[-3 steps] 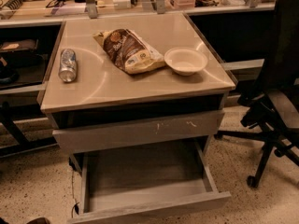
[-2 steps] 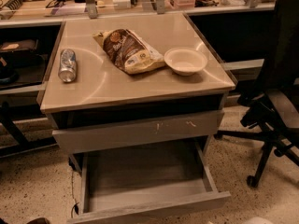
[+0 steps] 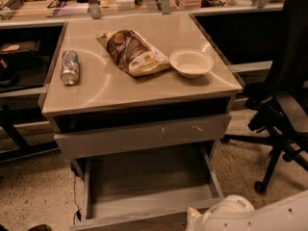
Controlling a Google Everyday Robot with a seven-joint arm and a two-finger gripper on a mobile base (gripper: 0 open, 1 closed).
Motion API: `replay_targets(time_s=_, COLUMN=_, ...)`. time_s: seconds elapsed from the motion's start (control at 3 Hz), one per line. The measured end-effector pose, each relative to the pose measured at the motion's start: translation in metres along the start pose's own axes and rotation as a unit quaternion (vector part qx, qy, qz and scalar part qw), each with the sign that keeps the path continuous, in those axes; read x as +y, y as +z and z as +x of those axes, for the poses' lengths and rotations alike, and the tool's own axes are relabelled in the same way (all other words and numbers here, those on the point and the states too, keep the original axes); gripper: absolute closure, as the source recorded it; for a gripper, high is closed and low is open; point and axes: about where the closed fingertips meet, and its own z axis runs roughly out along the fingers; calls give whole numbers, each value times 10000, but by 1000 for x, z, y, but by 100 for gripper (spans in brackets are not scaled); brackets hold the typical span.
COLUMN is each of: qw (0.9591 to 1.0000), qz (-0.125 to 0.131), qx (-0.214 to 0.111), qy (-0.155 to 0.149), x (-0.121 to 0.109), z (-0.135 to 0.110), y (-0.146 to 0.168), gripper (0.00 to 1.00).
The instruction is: Open middle drawer
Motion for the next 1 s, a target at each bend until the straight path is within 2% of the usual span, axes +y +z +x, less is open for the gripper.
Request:
replay_targets(time_s=0.67, qw=9989, qz=39, qx=68, qy=-469, x=-44, z=-34, y=8, gripper=0)
replay_targets(time_s=1.0, qw=9979, qz=-82, qx=244, qy=-589, x=-57, z=-40, y=27, gripper=0)
